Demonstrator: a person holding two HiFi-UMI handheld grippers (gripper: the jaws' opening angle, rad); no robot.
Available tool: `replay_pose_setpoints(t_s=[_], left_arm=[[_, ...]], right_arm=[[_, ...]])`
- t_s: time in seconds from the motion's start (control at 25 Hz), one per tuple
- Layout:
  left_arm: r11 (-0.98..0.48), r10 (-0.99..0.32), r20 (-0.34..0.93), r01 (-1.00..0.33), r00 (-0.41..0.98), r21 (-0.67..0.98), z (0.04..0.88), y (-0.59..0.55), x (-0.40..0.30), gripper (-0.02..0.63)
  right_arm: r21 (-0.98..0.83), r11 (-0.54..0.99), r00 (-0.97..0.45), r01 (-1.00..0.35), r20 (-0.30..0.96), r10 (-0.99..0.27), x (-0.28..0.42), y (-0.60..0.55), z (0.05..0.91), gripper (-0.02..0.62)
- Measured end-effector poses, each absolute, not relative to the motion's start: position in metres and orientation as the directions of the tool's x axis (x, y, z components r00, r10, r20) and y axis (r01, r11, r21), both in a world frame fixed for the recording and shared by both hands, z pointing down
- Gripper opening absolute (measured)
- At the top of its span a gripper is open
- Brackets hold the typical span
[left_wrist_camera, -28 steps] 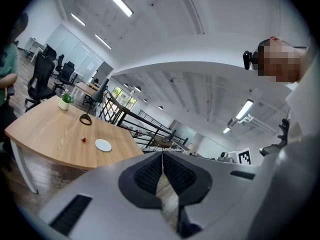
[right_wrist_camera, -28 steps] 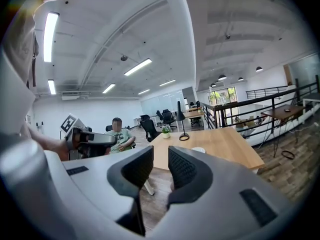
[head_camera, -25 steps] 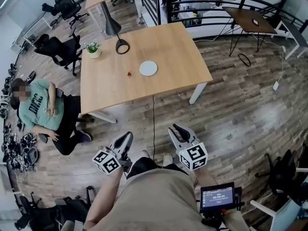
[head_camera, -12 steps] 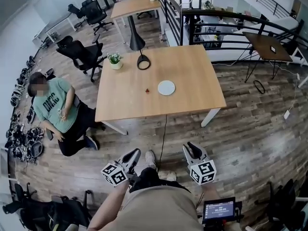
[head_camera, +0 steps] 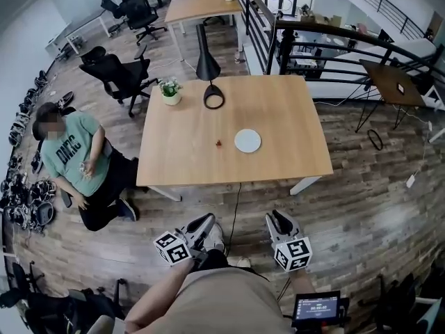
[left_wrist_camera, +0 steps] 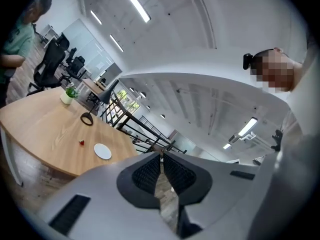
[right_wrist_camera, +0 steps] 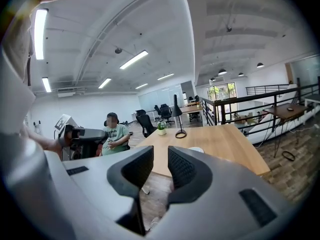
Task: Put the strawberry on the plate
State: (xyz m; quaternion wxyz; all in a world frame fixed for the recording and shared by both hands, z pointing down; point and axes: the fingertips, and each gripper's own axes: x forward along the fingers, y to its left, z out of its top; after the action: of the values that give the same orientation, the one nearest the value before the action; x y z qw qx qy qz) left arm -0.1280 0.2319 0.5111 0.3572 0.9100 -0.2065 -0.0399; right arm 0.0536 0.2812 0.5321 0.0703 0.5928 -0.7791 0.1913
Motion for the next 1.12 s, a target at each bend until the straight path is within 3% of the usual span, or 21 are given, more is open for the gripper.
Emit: replay_pose_setpoints(t_s=[0.28,0.64,1.12], left_arm=[[-0.691,-0.373,-0.013,-0.269,0.928,0.671,0.489,0.140,-0.136,0.005],[-0.753,-0.319,0.100,-0.316,0.943,0.577,0.514,0.057,-0.152,0.006],[-0.725,-0.286,0.194,-0.345,0.938,0.596,0.554,-0.020,-0.176,0.006]], right_arm=[[-0.184,0.227,-0.280,-0.956,0.352,-0.893,0.034,0.190,0.518,0.077],[-0.131,0.230,-0.263,-0.964,0.369,-0.891,0.014,0.097,0.515,0.077],[-0.103,0.232,-0.254,-0.967,0.426,-0.868,-0.006,0.024,0.530,0.077]])
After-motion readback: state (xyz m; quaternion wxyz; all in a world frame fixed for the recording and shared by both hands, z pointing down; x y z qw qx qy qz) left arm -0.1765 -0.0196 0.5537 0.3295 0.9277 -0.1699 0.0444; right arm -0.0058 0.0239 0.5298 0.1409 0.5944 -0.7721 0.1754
